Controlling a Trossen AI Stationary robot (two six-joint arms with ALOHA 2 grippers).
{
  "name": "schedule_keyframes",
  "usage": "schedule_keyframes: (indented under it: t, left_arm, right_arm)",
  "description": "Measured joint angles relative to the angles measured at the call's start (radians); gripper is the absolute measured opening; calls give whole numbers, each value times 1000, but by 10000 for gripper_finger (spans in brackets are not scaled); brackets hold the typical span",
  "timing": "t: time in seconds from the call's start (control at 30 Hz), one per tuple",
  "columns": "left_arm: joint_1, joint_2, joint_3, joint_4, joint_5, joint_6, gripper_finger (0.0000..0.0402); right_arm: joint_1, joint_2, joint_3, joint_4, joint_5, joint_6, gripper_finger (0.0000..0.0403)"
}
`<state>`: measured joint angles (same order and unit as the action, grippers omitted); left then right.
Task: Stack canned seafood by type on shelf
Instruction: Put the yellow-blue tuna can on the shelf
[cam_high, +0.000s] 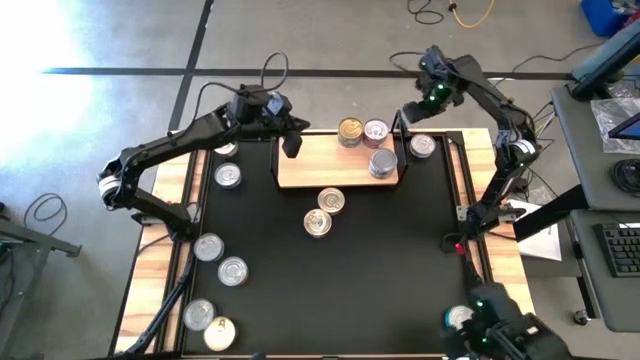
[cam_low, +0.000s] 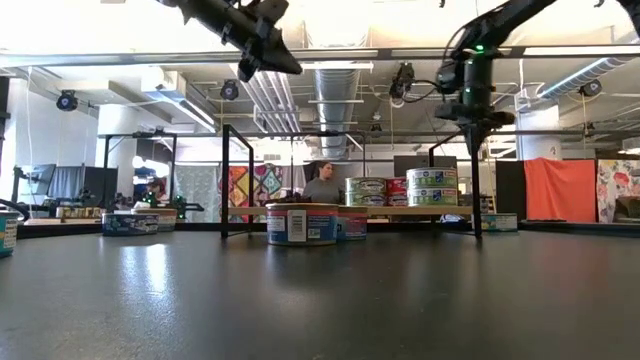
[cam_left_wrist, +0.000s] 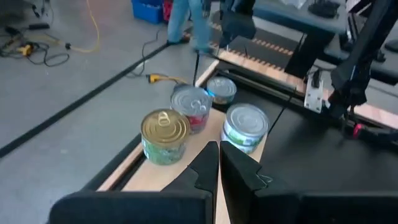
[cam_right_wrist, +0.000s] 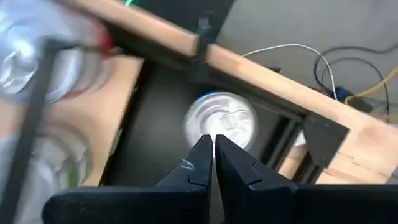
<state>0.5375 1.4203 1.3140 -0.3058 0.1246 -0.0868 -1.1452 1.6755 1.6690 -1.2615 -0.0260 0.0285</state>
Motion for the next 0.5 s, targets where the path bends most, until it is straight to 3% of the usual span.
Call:
schedule_keyframes:
  t: [0.1,0.27,0.4,0.5]
  left_arm:
    - [0,-7,0,1,46,2,0]
    - [0,-7,0,18,211,8,0]
    - [0,-8,0,27,203,16,0]
    - [9,-8,0,50,171,26,0]
  right_arm:
    - [-12,-90,-142,189,3,134,12]
    - [16,-283,-513,635,31,479,12]
    - [20,-370,-735,923,81,644,12]
    - [21,-393,-785,977,71,817,12]
